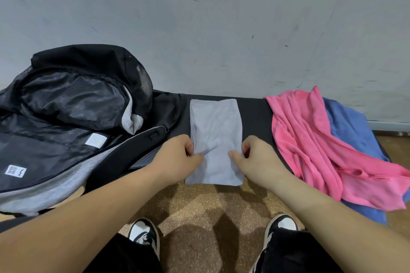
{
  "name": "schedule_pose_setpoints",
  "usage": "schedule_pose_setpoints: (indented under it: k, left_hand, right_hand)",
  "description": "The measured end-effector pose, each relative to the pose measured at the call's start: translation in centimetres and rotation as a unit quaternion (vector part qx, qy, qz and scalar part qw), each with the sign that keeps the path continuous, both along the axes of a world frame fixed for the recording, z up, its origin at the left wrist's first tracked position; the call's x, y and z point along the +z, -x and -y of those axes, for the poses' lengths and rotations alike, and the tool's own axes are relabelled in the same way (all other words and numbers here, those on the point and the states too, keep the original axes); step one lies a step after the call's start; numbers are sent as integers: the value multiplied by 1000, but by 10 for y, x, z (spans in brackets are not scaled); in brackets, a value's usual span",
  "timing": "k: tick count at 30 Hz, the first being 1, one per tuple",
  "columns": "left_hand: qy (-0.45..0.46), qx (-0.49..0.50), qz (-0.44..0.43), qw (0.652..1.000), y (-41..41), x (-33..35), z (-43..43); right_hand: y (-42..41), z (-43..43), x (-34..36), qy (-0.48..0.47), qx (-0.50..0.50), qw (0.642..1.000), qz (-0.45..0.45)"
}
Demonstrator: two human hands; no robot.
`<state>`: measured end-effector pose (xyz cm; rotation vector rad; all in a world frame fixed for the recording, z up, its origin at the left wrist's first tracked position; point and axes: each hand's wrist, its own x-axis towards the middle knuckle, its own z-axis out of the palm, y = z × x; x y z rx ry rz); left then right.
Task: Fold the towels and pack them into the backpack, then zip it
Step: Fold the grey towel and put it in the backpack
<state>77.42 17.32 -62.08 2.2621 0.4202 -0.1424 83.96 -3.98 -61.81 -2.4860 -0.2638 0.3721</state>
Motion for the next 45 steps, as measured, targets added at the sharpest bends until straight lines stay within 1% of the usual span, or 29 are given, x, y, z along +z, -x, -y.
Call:
schedule_pose_setpoints:
  k: [2, 5, 7, 9, 12, 14, 16, 18, 20, 21, 23, 26, 28, 29, 31, 33, 34, 37, 39, 41, 43, 45]
  left_hand:
    - [43, 16, 4, 999, 0, 3, 2]
    - [123, 42, -6, 991, 0, 9, 5]
    - [164, 67, -17, 984, -1, 15, 5]
    - [185, 79, -25, 979, 3, 23, 5]
    - [138, 68, -3, 988, 12, 35, 4]
    - [93, 39, 47, 994, 17, 41, 3]
    - [67, -13, 84, 994, 20, 46, 0]
    - [83, -47, 93, 991, 22, 55, -1]
    - [114, -46, 85, 989, 21, 62, -6]
    - [126, -42, 71, 989, 22, 66, -11]
    - [159, -53, 33, 985, 22, 69, -22]
    - [218, -89, 13, 972, 24, 66, -35]
    - [213, -108, 36, 970, 24, 62, -35]
    - [205, -111, 50, 971, 25, 61, -33]
    - [184, -100, 72, 975, 25, 58, -29]
    - [163, -82, 86, 980, 24, 58, -30]
    - [164, -91, 85, 979, 23, 59, -31]
    - [202, -130, 66, 968, 21, 62, -34]
    - [211, -124, 53, 968, 20, 65, -35]
    - [206, -131, 51, 968, 19, 63, -37]
    - [195, -140, 57, 969, 21, 63, -37]
    - [176, -136, 71, 972, 21, 64, -33]
  right_hand:
    - [4, 2, 3, -70, -16, 997, 6]
    - [9, 5, 5, -158, -52, 986, -32]
    - [12, 9, 5, -224, -78, 968, -79]
    - [14, 14, 8, -277, -99, 948, -118]
    - [22, 21, 21, -306, -91, 941, -112]
    - [27, 23, 28, -329, -49, 937, -104]
    - [28, 28, 34, -331, 6, 938, -104]
    - [28, 34, 40, -330, 48, 936, -112]
    - [27, 40, 48, -358, 64, 922, -136]
    - [26, 43, 50, -368, 71, 918, -133]
    - [22, 45, 51, -356, 90, 926, -85]
    - [16, 42, 42, -288, 113, 951, 27]
    - [14, 39, 37, -247, 111, 959, 84]
    - [13, 37, 37, -240, 106, 959, 104]
    - [14, 33, 40, -247, 90, 958, 114]
    - [14, 32, 44, -258, 86, 958, 87]
    - [15, 32, 47, -277, 80, 956, 51]
    - [16, 34, 52, -372, 33, 923, -94]
    - [15, 36, 54, -412, 8, 899, -149]
    - [10, 37, 54, -468, -16, 862, -193]
    - [6, 38, 54, -503, -22, 836, -219]
    - [4, 37, 52, -507, -13, 837, -207]
